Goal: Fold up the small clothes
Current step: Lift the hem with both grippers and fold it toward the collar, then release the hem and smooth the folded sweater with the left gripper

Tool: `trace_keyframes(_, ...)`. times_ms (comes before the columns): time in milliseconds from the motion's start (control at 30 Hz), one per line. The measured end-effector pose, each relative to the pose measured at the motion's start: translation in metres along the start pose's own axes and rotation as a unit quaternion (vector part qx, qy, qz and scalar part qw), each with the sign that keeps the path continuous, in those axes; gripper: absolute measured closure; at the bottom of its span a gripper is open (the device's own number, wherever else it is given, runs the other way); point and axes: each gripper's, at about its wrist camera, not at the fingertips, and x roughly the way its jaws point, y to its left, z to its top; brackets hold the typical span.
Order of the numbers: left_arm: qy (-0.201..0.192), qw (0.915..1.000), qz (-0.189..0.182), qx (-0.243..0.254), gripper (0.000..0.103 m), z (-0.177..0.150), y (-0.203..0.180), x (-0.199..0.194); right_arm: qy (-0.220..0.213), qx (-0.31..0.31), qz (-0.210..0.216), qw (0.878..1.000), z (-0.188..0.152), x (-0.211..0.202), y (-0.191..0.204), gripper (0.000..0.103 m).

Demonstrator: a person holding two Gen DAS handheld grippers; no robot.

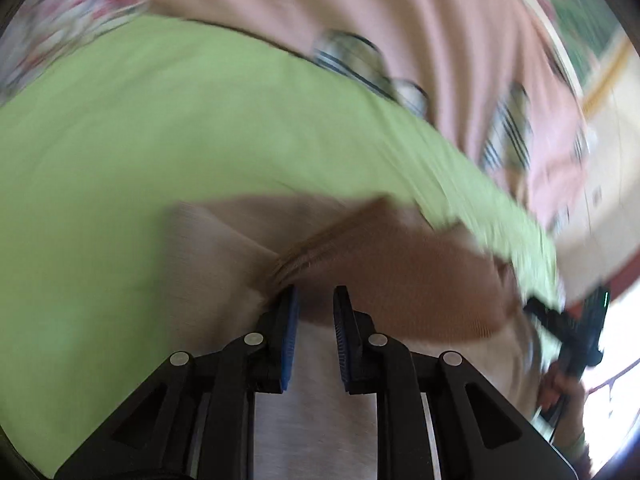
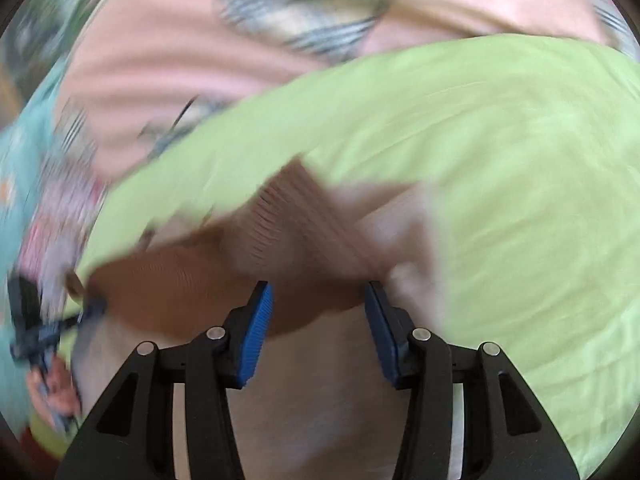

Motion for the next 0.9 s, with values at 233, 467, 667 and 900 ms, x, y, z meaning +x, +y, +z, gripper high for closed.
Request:
trace_keyframes(233, -0.033, 0.9983, -0.001, -0.047, 0.078, -0.025, 0.022, -0.037, -0.016, 0.012, 0.025, 0.999, -0.035, -0.034, -0.003, 0.049)
trace_keyframes(467, -0.040, 0.9974, -0.050, -0.034, 0.073, -0.090, -0.003, -0.094, -0.013, 0.004, 0.065, 0.998, -0.084, -0.064, 0.015, 0.045)
trace_keyframes(667, -0.020, 0.9970, -0.074, -0.007, 0.067, -0.144, -0.036, -0.105, -0.014, -0.003, 0.082, 0.997, -0.129, -0.080, 0.029, 0.043)
trace_keyframes(900, 0.013, 0.9960, -0.088, -0.013, 0.067, -0.189, -0.043, -0.103, -0.022, -0.005, 0.098, 0.995, -0.167, -0.093, 0.037, 0.041)
